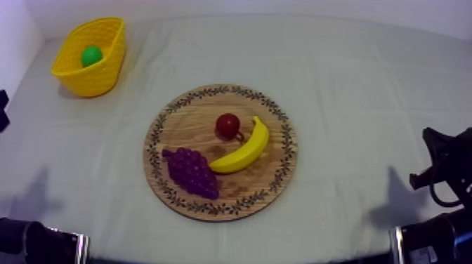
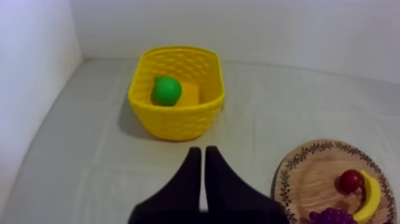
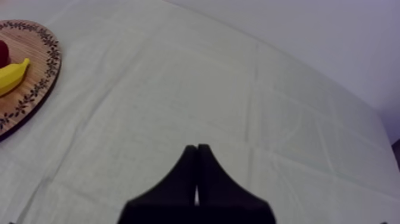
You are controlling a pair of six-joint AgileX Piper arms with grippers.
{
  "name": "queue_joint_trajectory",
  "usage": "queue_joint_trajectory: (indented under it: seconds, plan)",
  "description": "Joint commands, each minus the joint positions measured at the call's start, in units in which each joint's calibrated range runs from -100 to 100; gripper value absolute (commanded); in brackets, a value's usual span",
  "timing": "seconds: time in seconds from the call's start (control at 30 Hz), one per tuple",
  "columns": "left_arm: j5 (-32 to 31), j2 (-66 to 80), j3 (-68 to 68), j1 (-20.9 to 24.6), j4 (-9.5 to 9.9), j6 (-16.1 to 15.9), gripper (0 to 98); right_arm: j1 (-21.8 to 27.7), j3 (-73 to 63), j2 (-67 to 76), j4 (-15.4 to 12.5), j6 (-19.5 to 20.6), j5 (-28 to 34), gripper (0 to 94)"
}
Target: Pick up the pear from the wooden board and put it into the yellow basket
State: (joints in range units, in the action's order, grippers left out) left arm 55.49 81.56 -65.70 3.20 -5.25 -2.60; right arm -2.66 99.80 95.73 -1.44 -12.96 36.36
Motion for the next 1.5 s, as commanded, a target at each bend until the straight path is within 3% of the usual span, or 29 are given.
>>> queue_joint_trajectory:
  seconds: [0.0,0.43,0.63,0.73,0.9,1.0,1.33,1.47]
  plan:
    - [-1.09,1.92,-5.09,-0.03,-0.11,-0.92,0.1,-0.02,-0.02,0.03,-0.05,0.04,0.02,0.4]
    - [-15.8,7.52,-24.03,-1.26,-0.96,-1.06,0.1,-0.02,-0.02,0.03,-0.05,0.04,0.02,0.4]
    - [-23.0,9.55,-30.96,-1.44,-0.54,-0.22,0.1,-0.02,-0.02,0.03,-0.05,0.0,0.02,0.4]
    - [-24.9,10.42,-32.28,-1.29,0.61,0.47,0.1,-0.02,-0.02,0.03,-0.05,-0.01,0.02,0.4]
    - [-22.74,12.8,-32.63,-0.82,4.32,3.39,0.1,-0.02,-0.02,0.03,-0.05,0.01,0.02,0.4]
    - [-19.91,14.65,-32.14,-0.79,5.56,4.15,0.1,-0.02,-0.02,0.03,-0.05,0.03,0.02,0.4]
    - [-14.96,18.13,-31.27,-1.18,6.79,7.95,0.1,-0.02,-0.02,0.03,-0.05,0.0,0.02,0.4]
    - [-17.97,18.24,-32.49,-1.37,6.94,11.17,0.1,-0.02,-0.02,0.03,-0.05,0.02,0.02,0.4]
